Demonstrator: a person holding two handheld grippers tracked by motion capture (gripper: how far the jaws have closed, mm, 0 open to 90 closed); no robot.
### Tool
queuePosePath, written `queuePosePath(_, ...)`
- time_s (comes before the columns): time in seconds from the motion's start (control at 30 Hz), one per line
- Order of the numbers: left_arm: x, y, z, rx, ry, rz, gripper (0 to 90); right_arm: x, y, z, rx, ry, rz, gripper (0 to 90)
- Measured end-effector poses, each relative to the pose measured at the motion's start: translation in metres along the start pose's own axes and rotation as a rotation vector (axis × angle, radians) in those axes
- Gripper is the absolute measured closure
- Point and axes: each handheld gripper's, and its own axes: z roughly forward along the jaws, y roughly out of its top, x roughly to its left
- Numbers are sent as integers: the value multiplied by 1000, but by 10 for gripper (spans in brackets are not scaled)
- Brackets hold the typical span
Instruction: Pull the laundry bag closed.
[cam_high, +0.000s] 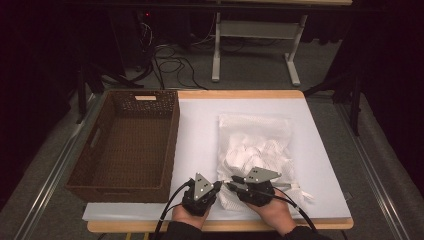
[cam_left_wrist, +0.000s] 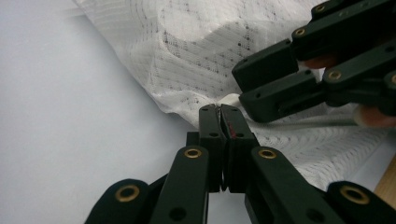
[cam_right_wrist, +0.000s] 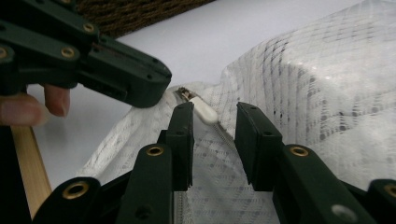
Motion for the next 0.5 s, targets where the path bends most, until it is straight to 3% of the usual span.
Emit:
queuePosePath(0.2, 0, 0, -4, -14, -10, 6, 880, 5, 0, 7, 17, 6, -19, 688)
queuePosePath(0.37, 0, -1, -5, -17, -10, 5, 880, 9, -1, 9, 29, -3, -57, 812)
queuePosePath(0.5, 2, -2, -4, -8, -10, -13, 873, 12, -2, 8, 32, -15, -89, 847)
